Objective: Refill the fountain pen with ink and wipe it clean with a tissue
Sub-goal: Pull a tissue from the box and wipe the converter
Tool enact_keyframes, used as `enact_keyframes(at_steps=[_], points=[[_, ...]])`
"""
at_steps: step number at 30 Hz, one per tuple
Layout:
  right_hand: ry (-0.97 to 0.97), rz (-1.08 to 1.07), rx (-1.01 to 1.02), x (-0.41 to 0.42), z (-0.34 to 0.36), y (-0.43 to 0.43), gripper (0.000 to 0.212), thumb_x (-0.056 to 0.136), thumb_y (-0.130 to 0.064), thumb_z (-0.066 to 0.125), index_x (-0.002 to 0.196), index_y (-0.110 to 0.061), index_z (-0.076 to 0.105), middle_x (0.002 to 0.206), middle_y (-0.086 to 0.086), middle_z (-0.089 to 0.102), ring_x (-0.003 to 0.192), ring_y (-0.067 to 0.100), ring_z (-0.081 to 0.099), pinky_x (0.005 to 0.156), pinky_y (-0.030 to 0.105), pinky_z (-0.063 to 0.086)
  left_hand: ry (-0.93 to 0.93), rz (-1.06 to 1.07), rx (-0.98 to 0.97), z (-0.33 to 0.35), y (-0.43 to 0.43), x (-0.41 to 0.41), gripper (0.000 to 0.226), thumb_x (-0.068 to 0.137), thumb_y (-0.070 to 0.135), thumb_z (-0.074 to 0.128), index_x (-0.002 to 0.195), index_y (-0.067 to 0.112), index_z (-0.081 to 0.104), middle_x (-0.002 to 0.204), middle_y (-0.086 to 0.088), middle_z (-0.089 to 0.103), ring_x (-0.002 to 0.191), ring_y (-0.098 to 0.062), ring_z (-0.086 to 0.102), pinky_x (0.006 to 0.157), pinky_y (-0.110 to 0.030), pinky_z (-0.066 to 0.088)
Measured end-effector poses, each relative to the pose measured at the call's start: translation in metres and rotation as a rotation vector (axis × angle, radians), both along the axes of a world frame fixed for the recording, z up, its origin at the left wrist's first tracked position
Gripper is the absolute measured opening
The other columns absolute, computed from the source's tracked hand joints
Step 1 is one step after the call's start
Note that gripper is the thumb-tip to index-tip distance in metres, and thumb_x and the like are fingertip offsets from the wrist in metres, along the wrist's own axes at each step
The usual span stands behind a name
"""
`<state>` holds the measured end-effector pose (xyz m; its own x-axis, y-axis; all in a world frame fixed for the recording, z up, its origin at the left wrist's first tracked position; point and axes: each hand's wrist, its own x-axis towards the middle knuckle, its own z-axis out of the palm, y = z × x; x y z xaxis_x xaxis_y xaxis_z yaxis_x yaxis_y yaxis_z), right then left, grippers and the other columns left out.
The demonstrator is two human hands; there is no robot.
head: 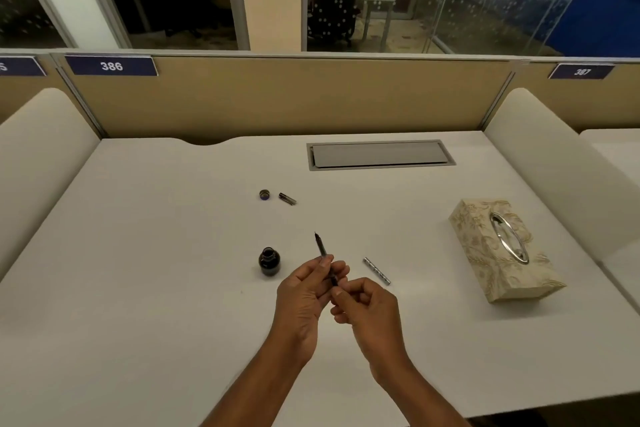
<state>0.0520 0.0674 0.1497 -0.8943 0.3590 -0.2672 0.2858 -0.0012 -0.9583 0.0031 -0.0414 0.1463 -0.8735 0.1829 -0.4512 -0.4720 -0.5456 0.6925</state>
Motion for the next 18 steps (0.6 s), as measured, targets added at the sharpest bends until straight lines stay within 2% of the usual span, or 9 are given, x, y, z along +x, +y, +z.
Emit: enact_keyframes(at_steps=[3, 7, 11, 14, 18], points=[[0.041, 0.053, 0.041, 0.007, 0.000, 0.032, 0.005, 0.091, -0.020, 0.072, 0.087, -0.019, 0.074, 0.077, 0.001, 0.077, 0.070, 0.017, 0.075, 0.065, 0.024, 0.060, 0.028, 0.001, -0.026, 0.003, 0.027, 0.007, 0.016, 0.086, 0.022, 0.076, 0.096, 0.010, 0.082, 0.107, -0.020, 0.079, 0.104, -0.032, 0.077, 0.079, -0.030, 0.063], [0.083, 0.102, 0.079, 0.017, -0.003, 0.090, 0.010, 0.092, -0.025, 0.070, 0.083, -0.022, 0.072, 0.077, -0.001, 0.076, 0.072, 0.015, 0.074, 0.067, 0.025, 0.061, 0.060, 0.017, -0.059, 0.005, 0.077, 0.020, 0.016, 0.086, 0.020, 0.075, 0.094, 0.009, 0.082, 0.104, -0.021, 0.079, 0.101, -0.034, 0.077, 0.079, -0.031, 0.063], [0.124, 0.132, 0.135, 0.021, -0.006, 0.162, 0.014, 0.092, -0.028, 0.070, 0.079, -0.023, 0.070, 0.075, -0.002, 0.075, 0.070, 0.014, 0.073, 0.067, 0.028, 0.062, 0.048, 0.063, -0.093, 0.004, 0.130, 0.035, 0.023, 0.094, 0.013, 0.071, 0.110, -0.002, 0.075, 0.107, -0.027, 0.077, 0.102, -0.039, 0.076, 0.085, -0.038, 0.064], [0.145, 0.096, 0.183, 0.016, -0.010, 0.215, 0.014, 0.091, -0.027, 0.072, 0.078, -0.023, 0.069, 0.073, -0.002, 0.073, 0.068, 0.013, 0.072, 0.068, 0.033, 0.062, 0.040, 0.108, -0.117, 0.004, 0.159, 0.043, 0.023, 0.095, 0.010, 0.070, 0.113, -0.003, 0.073, 0.104, -0.027, 0.077, 0.102, -0.041, 0.076, 0.087, -0.041, 0.064], [0.144, -0.021, 0.256, 0.003, -0.018, 0.278, 0.014, 0.091, -0.018, 0.072, 0.077, -0.019, 0.068, 0.069, 0.000, 0.071, 0.067, 0.015, 0.071, 0.065, 0.032, 0.060, 0.031, 0.143, -0.162, 0.005, 0.184, 0.047, 0.019, 0.094, 0.010, 0.070, 0.108, -0.002, 0.076, 0.101, -0.026, 0.078, 0.099, -0.039, 0.077, 0.082, -0.037, 0.065]])
